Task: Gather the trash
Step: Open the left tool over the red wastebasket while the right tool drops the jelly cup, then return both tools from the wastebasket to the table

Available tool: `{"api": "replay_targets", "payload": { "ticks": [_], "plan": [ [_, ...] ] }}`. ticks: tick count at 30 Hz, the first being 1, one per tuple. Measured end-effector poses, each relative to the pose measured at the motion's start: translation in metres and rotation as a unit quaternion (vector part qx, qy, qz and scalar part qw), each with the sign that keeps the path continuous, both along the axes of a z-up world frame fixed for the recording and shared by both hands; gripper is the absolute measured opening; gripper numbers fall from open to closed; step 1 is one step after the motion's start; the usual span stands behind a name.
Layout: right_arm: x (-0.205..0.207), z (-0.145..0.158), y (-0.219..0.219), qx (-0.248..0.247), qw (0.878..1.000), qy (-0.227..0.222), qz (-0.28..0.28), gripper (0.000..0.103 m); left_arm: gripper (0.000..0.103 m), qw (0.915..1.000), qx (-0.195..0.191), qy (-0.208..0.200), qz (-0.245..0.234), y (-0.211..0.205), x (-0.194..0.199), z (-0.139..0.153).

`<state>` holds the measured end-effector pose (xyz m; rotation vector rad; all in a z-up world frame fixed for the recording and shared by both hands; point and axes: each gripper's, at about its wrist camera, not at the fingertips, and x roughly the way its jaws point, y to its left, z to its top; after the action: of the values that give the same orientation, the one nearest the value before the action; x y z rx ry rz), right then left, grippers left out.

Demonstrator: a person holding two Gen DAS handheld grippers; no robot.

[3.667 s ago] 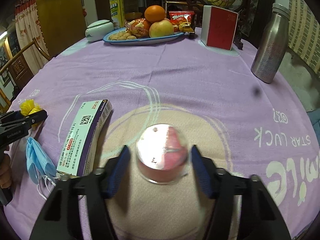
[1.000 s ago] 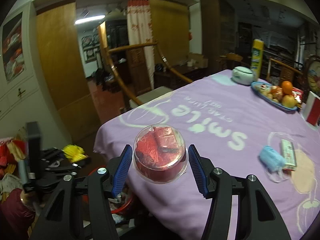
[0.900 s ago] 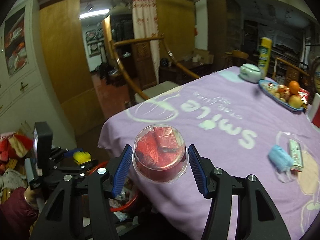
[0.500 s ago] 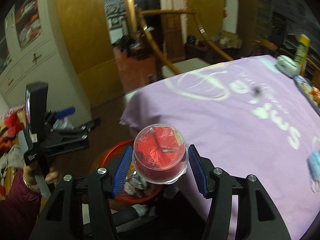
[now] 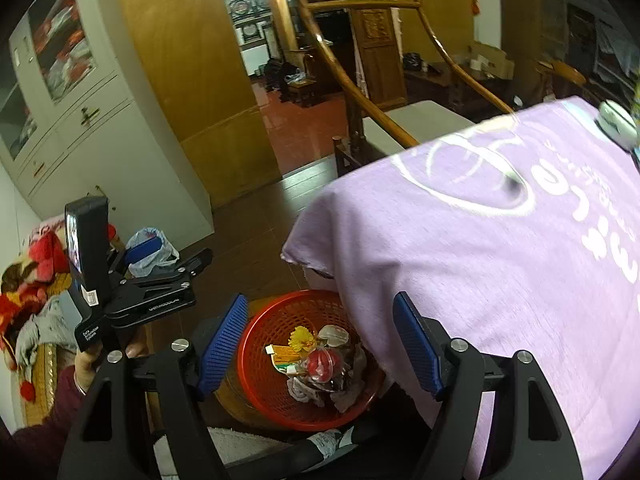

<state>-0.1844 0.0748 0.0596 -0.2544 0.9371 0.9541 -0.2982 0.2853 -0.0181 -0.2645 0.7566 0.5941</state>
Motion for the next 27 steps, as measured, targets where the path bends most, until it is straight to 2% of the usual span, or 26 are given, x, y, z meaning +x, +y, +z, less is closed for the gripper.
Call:
{"api": "replay_targets", "payload": {
  "ticks": [7,13,19,27],
  "plan": [
    [0.009,0.008,-0.024,0.010,0.999,-0.019,-0.033,0.078,0.096,0.9998,0.012,-0.008,-0.015,-0.016,0.005,0.014],
    [0.023,0.019,-0.067,0.035,0.995,-0.031,-0.085,0.079,0.096,0.9987,0.025,-0.018,-0.042,-0.042,0.014,0.030],
    [0.024,0.033,-0.122,0.062,0.988,-0.048,-0.129,0.082,0.096,0.9962,0.046,-0.024,-0.069,-0.075,0.023,0.049],
    [0.026,0.050,-0.225,0.090,0.968,-0.095,-0.214,0.088,0.096,0.9885,0.075,-0.026,-0.128,-0.137,0.039,0.074]
  ]
}}
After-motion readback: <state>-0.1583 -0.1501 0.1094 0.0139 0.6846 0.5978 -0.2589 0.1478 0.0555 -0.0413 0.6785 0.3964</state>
